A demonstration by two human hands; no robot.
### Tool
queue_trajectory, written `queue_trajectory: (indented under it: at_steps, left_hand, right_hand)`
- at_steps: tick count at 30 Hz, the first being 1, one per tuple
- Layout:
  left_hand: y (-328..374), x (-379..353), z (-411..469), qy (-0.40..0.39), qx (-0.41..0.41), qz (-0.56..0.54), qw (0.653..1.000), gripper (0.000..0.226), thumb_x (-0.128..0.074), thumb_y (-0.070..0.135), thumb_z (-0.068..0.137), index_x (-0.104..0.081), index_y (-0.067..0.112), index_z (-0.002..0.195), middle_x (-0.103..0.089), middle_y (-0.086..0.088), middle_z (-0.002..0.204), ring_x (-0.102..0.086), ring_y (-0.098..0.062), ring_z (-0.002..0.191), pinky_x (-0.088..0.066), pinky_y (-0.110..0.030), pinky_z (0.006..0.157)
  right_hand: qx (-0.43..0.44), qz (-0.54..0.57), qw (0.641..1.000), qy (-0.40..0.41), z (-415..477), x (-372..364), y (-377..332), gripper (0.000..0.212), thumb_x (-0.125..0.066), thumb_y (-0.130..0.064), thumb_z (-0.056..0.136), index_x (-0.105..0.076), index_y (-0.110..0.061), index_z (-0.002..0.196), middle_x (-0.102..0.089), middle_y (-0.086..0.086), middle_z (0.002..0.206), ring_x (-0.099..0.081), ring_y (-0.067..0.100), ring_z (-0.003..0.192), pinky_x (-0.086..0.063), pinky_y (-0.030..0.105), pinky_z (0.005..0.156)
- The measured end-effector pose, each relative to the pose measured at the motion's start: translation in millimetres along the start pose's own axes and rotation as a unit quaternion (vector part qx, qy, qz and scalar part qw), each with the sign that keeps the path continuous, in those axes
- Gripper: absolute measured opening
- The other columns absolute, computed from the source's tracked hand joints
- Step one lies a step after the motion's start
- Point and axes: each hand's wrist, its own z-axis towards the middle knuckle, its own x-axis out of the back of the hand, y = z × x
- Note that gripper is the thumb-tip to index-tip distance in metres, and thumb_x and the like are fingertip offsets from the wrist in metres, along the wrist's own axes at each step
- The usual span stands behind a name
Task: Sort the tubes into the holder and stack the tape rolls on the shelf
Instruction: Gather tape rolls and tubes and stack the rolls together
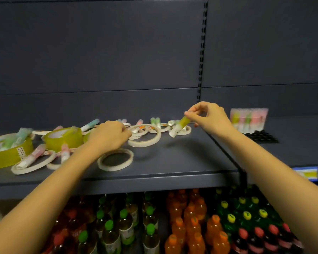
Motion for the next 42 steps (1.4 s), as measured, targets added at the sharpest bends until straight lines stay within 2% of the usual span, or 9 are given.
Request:
queue_trajectory:
  at_steps: [6,10,13,17,20,23,26,32,42]
  left_hand:
    - [97,-14,16,-0.012,-0.028,-0.032,0.999,0.034,-0.040,0.034,0.094,-0.055,0.013,0.072,-0.065,-0.018,0.103,-0.056,-0.035,0.088,-0.046,-0.038,0.081]
    - [162,-29,19,-0.003,-0.048,-0.028,0.998,0.033,-0.038,0.034,0.095,-0.061,0.013,0.083,-0.060,-0.014,0.095,-0.051,-0.033,0.092,-0.039,-0.038,0.081]
    - [205,-37,19,-0.003,-0.057,-0.060,0.997,0.036,-0.038,0.033,0.095,-0.063,0.007,0.090,-0.055,-0.005,0.079,-0.054,-0.033,0.089,-0.044,-0.038,0.081]
    - [249,-51,26,-0.003,-0.058,-0.060,0.997,0.035,-0.041,0.033,0.094,-0.059,0.011,0.075,-0.057,-0.019,0.121,-0.050,-0.029,0.083,-0.041,-0.034,0.070]
    - [272,-56,31,0.011,-0.057,-0.062,0.996,0.037,-0.040,0.031,0.094,-0.060,0.007,0.074,-0.061,-0.017,0.086,-0.048,-0.031,0.082,-0.034,-0.035,0.072]
    - [286,-58,34,0.011,-0.045,-0.050,0.998,0.037,-0.040,0.032,0.095,-0.056,0.009,0.069,-0.045,-0.003,0.062,-0.052,-0.030,0.084,-0.037,-0.041,0.089]
    - [290,-61,41,0.011,-0.048,-0.028,0.998,0.038,-0.041,0.033,0.095,-0.055,0.011,0.068,-0.043,-0.001,0.060,-0.054,-0.029,0.082,-0.036,-0.042,0.094]
    - [286,-69,66,0.042,-0.063,-0.016,0.997,0.041,-0.041,0.036,0.094,-0.049,0.014,0.060,-0.051,-0.002,0.060,-0.053,-0.029,0.070,-0.030,-0.032,0.065]
    - [299,-64,98,0.055,-0.053,-0.024,0.997,0.040,-0.043,0.037,0.092,-0.049,0.015,0.059,-0.052,-0.003,0.063,-0.051,-0.029,0.069,-0.032,-0.029,0.058]
  right_hand:
    - [-0.031,-0.036,0.998,0.032,-16,94,51,0.021,-0.068,-0.030,0.085,-0.066,-0.011,0.094,-0.066,0.002,0.081,-0.063,0.014,0.065,-0.048,0.025,0.069]
    - [-0.049,-0.065,0.996,0.041,-19,154,87,0.018,-0.069,-0.030,0.084,-0.066,-0.014,0.092,-0.068,0.000,0.082,-0.066,0.014,0.067,-0.046,0.023,0.066]
    - [-0.050,-0.087,0.994,0.040,-14,191,112,0.016,-0.068,-0.028,0.085,-0.065,-0.014,0.093,-0.070,0.004,0.086,-0.067,0.016,0.071,-0.050,0.031,0.079]
    - [-0.025,-0.119,0.991,0.047,-4,222,144,0.013,-0.067,-0.024,0.085,-0.065,-0.016,0.095,-0.070,0.003,0.088,-0.067,0.022,0.088,-0.050,0.042,0.090]
    - [-0.008,-0.117,0.991,0.065,5,230,162,0.017,-0.067,-0.024,0.085,-0.064,-0.016,0.100,-0.068,0.000,0.094,-0.065,0.019,0.089,-0.047,0.030,0.080]
    - [0.001,-0.131,0.989,0.070,18,224,176,0.022,-0.068,-0.024,0.085,-0.062,-0.016,0.104,-0.066,-0.002,0.094,-0.061,0.015,0.084,-0.041,0.024,0.073]
    - [0.008,-0.142,0.988,0.061,32,211,186,0.023,-0.068,-0.024,0.085,-0.059,-0.015,0.104,-0.065,0.000,0.093,-0.063,0.019,0.086,-0.047,0.029,0.076]
    - [0.010,-0.172,0.984,0.045,58,191,200,0.021,-0.068,-0.029,0.084,-0.061,-0.018,0.101,-0.068,0.000,0.095,-0.064,0.019,0.089,-0.051,0.032,0.077]
    - [0.077,-0.337,0.938,0.001,80,190,198,0.030,-0.049,-0.042,0.093,-0.071,-0.023,0.100,-0.052,-0.001,0.102,-0.056,0.024,0.089,-0.033,0.029,0.065]
